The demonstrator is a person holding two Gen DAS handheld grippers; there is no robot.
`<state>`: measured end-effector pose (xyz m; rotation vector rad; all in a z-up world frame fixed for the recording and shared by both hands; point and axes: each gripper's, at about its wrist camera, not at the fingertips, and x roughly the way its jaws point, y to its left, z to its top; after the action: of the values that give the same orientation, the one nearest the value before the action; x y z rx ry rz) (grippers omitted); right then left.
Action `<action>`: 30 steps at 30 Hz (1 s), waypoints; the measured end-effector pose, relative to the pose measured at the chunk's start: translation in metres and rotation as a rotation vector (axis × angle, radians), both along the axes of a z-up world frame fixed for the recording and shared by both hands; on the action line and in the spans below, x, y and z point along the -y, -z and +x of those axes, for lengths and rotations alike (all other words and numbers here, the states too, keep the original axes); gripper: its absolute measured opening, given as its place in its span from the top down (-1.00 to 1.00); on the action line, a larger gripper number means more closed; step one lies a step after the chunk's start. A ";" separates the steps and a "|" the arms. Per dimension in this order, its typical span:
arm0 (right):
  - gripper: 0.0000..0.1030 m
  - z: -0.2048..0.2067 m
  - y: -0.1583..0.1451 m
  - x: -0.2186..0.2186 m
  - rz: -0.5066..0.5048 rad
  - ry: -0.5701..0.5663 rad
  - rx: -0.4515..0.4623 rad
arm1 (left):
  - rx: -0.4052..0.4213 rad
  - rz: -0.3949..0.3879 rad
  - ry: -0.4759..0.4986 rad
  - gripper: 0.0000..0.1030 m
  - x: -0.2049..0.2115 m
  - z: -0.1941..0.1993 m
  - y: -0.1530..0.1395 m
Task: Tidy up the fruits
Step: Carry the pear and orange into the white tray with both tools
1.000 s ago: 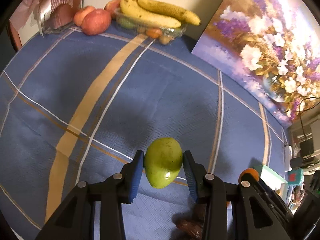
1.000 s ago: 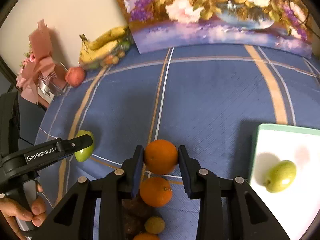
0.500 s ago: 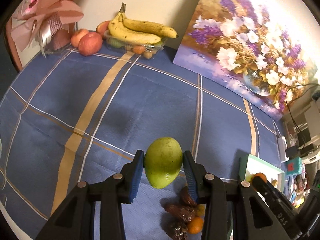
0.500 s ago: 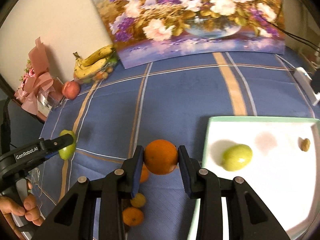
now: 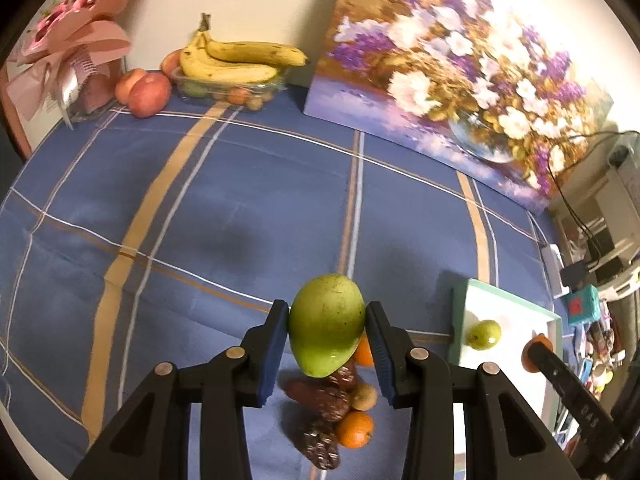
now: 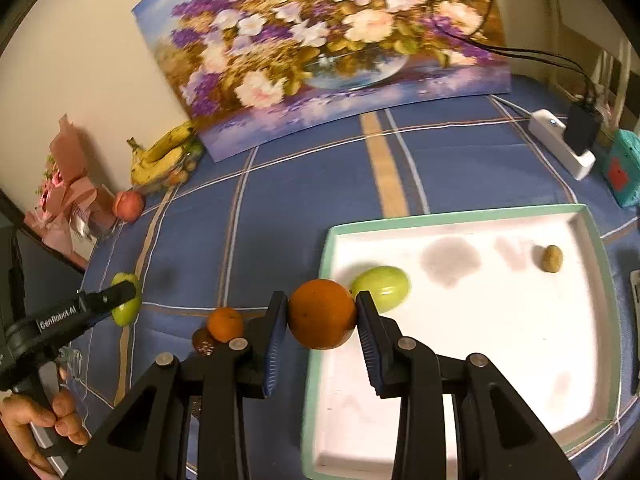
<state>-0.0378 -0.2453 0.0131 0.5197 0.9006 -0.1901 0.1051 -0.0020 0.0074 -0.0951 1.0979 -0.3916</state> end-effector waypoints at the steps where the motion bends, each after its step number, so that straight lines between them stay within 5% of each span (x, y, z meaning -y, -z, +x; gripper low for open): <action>1: 0.30 -0.002 0.000 0.005 0.004 0.007 0.001 | -0.001 0.000 0.008 0.18 0.004 -0.002 0.000; 16: 0.30 -0.035 0.011 0.086 -0.030 0.155 -0.066 | -0.010 0.054 0.267 0.18 0.113 -0.058 0.008; 30: 0.29 -0.060 0.020 0.130 -0.084 0.211 -0.119 | 0.027 0.090 0.382 0.18 0.170 -0.090 0.017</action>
<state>-0.0974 -0.3756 -0.0074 0.5296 0.9486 -0.4529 0.0155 -0.1717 -0.0098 0.2025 1.1055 -0.6822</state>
